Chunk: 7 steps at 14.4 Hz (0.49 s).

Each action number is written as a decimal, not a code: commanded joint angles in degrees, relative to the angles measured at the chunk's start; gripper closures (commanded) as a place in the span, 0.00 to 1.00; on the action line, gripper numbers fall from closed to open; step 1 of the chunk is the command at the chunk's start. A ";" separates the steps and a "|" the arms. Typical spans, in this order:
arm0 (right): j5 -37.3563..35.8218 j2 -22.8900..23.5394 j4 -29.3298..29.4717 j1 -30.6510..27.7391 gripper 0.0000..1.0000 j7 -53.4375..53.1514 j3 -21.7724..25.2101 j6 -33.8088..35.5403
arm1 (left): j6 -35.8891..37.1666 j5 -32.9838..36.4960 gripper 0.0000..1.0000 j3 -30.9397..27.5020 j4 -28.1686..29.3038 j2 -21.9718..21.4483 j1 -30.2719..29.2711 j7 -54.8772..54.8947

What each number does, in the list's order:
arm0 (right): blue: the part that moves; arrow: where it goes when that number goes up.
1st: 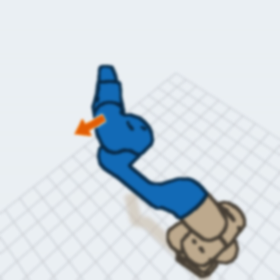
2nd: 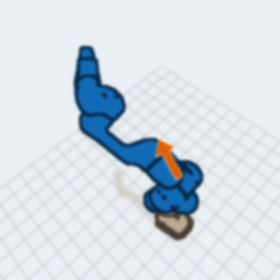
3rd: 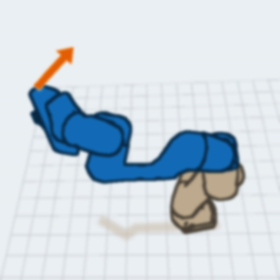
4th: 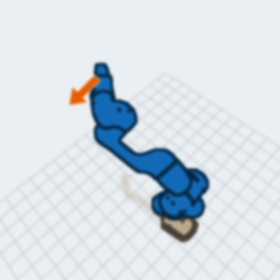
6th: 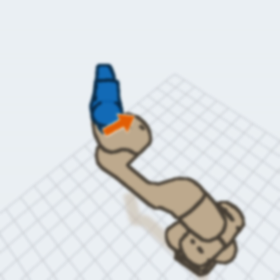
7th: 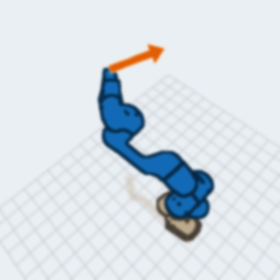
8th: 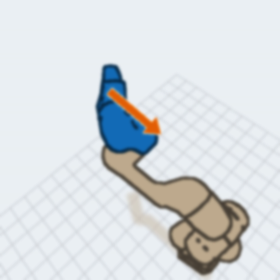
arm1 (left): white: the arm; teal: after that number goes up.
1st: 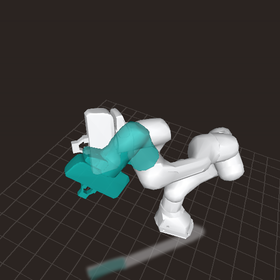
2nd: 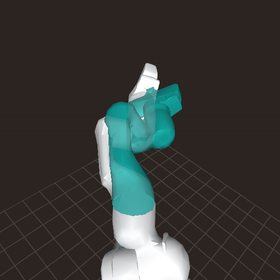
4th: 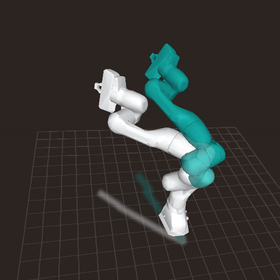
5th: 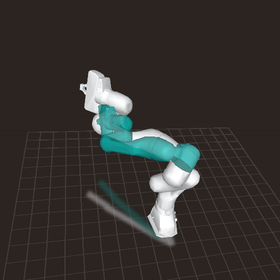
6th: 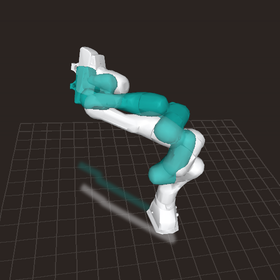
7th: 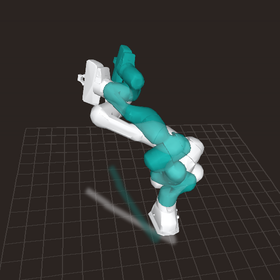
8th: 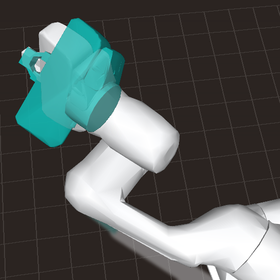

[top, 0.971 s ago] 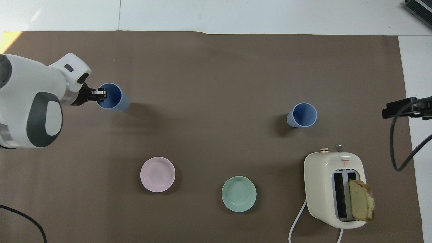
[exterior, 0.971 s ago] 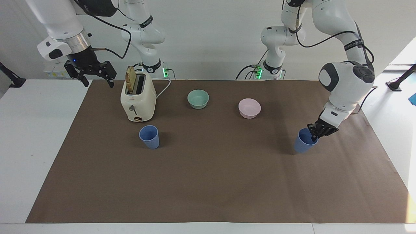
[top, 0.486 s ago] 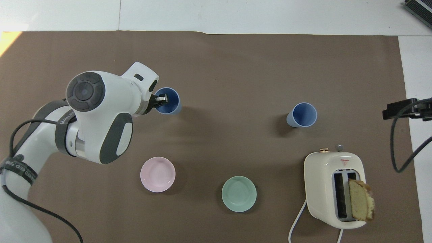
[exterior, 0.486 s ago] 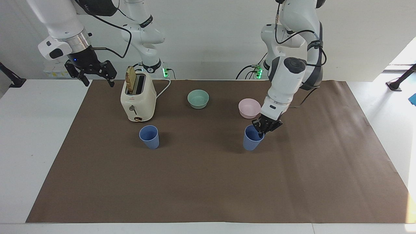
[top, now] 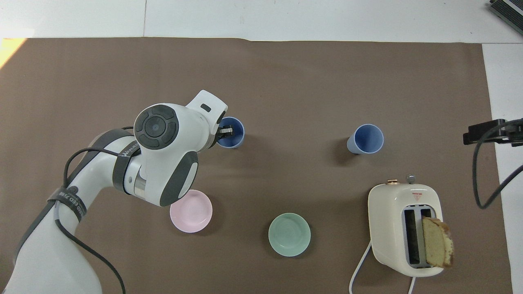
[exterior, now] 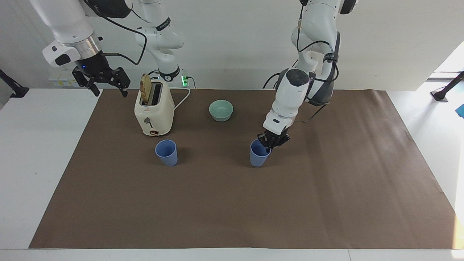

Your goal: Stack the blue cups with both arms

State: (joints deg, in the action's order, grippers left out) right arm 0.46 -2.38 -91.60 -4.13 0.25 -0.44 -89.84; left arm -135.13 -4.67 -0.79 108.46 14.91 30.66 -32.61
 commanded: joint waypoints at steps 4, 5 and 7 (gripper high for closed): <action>0.95 -1.40 -1.56 -0.70 0.00 -0.34 -0.44 0.19 | -1.01 0.10 0.96 -0.97 2.46 -0.58 3.26 -3.16; 0.95 -1.57 -1.65 -0.70 0.00 -0.34 -0.44 0.19 | -1.01 0.10 0.67 -0.97 2.20 -0.58 3.35 -3.86; 0.95 -1.92 -2.27 -0.70 0.00 -0.34 -0.44 0.01 | -0.75 0.10 0.08 -0.97 1.85 -0.32 3.26 -3.26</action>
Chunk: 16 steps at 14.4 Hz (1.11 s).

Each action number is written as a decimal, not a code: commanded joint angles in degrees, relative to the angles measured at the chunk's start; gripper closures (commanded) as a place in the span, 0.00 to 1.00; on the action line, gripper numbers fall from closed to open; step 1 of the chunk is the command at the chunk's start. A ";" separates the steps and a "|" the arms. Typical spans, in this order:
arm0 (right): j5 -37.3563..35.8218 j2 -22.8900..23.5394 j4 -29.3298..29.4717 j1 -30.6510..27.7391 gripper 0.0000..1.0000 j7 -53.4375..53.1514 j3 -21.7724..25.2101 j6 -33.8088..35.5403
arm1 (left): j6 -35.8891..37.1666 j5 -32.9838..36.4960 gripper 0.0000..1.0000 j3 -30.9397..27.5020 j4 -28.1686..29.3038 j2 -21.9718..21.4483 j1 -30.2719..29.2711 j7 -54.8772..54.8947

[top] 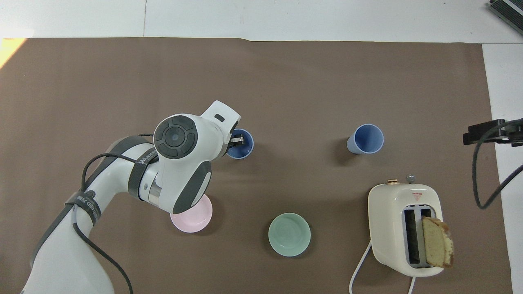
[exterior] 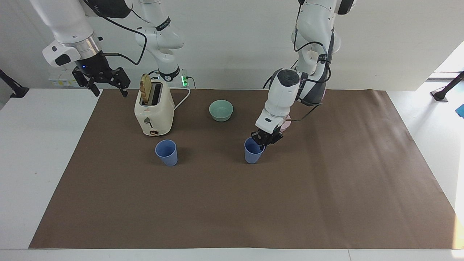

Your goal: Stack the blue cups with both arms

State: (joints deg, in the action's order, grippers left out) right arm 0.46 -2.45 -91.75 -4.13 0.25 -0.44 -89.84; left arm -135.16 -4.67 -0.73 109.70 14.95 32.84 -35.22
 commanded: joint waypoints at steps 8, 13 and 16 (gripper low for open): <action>1.04 -0.37 -10.98 1.30 0.00 -2.08 -1.05 -13.50 | 7.26 0.18 0.00 -2.43 -0.45 -7.81 -5.23 12.08; 1.04 6.75 -13.52 4.03 0.00 -4.55 -1.05 -18.34 | 19.29 0.18 0.00 -2.43 -3.08 -14.41 -15.42 27.19; 1.04 8.34 -16.96 6.14 0.00 -4.99 -1.05 -25.72 | 27.20 0.27 0.00 -2.43 -8.69 -14.59 -21.66 36.34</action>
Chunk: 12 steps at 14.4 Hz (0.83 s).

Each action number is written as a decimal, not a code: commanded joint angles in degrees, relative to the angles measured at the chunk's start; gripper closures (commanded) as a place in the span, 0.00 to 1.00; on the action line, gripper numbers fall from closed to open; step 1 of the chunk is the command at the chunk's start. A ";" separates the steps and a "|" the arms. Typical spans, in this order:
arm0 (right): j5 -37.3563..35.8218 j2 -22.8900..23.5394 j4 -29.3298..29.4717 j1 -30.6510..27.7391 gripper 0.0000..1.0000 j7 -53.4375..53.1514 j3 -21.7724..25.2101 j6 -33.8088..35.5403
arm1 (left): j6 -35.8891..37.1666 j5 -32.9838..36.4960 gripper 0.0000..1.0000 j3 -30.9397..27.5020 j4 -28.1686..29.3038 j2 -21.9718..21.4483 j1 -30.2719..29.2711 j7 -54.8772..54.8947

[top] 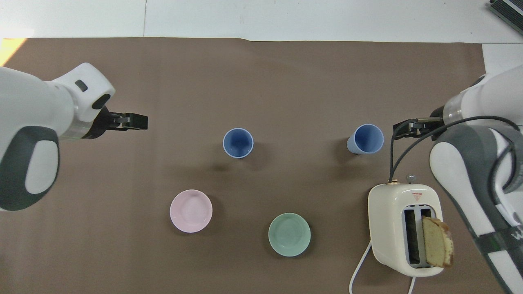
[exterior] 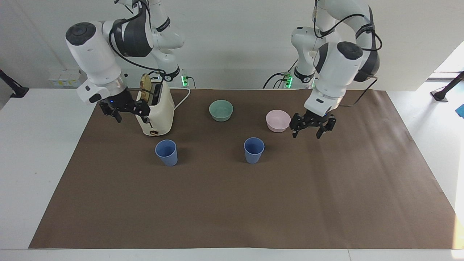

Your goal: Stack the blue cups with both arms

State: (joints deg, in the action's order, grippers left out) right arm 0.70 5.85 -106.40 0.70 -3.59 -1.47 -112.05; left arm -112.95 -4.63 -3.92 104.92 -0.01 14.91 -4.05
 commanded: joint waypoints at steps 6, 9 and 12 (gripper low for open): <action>0.80 3.11 -5.92 1.32 0.00 -2.13 -0.03 -7.48 | 17.57 1.80 0.00 0.84 -13.85 0.54 -12.70 17.58; 0.80 3.46 -7.24 1.41 0.00 -2.21 -0.03 -7.75 | 19.69 4.10 0.00 0.84 -16.49 1.07 -12.62 17.49; 0.80 5.13 -7.33 1.41 0.00 -2.13 -0.03 -12.22 | 18.73 3.93 0.00 0.93 -16.15 1.07 -12.01 17.40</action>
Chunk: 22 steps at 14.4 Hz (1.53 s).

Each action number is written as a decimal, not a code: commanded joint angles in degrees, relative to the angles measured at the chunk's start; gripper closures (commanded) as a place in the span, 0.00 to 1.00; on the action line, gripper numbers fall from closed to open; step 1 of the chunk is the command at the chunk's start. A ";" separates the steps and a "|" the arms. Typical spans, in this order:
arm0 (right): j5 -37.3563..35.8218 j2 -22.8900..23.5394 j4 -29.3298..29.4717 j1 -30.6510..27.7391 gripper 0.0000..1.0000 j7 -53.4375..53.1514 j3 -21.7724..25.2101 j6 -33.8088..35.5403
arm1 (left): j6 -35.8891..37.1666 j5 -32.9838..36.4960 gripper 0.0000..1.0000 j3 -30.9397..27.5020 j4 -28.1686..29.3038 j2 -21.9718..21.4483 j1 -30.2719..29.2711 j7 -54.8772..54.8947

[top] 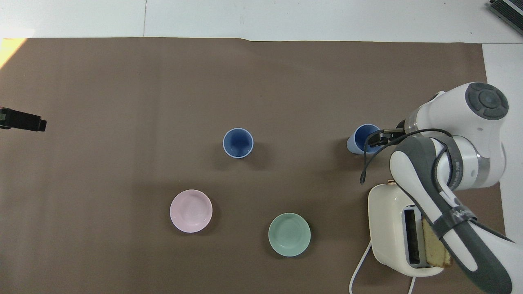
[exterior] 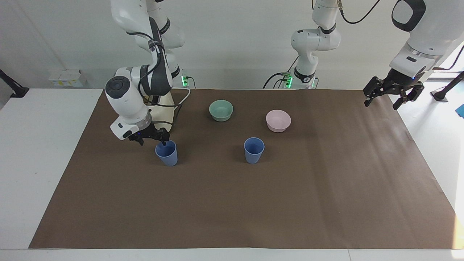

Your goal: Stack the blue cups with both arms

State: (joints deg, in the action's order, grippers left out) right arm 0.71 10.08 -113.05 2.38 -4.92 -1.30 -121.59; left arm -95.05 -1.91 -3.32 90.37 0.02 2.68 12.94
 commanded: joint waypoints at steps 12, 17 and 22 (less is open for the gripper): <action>2.79 2.49 3.87 1.48 1.00 -0.62 -1.59 -0.42 | 1.97 0.85 0.00 0.77 -1.07 -0.10 1.01 0.25; 7.20 1.25 13.62 1.84 1.00 -5.43 -4.57 10.13 | 5.66 1.11 0.00 0.86 -1.24 -1.69 1.10 -0.45; 1.42 2.22 20.48 9.91 1.00 -18.97 -7.66 12.15 | 5.93 1.03 0.00 1.04 -1.51 -1.86 1.19 -2.92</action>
State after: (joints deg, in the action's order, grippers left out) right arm 5.13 11.01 -95.74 9.21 -19.39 -8.64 -111.51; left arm -90.57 -1.90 -1.92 89.60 -1.47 2.86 11.37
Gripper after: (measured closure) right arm 0.952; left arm 0.000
